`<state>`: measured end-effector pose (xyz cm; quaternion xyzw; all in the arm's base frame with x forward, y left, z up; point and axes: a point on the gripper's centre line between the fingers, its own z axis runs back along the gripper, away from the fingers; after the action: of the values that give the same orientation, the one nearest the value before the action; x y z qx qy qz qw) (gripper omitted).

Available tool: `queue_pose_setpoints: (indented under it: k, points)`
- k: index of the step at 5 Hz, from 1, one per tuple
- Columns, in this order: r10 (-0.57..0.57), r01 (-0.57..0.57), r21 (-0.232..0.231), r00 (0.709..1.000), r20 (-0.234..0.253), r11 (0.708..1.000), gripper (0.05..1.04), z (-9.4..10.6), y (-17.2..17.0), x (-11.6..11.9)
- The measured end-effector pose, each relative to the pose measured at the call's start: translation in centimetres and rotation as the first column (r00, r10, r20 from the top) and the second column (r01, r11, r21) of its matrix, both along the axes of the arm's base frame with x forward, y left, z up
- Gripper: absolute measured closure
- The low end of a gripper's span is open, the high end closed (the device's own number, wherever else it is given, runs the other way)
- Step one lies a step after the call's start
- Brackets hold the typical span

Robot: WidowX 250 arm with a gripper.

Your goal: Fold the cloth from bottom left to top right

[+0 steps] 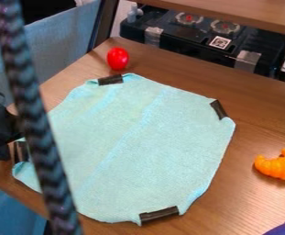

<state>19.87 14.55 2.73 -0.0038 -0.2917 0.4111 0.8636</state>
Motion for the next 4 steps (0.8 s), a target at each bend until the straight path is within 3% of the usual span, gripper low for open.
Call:
queue_pose_setpoints:
  k: [1, 3, 4]
  points:
    - [0.002, -0.002, -0.002, 1.0, -0.006, 1.0, 0.133, -0.15, -0.1, -0.18]
    - [-0.017, 0.017, 0.005, 1.0, -0.025, 1.0, 0.716, -0.68, -0.27, -0.34]
    - [-0.026, 0.026, 0.007, 0.999, -0.024, 1.0, 0.919, -0.79, -0.47, -0.48]
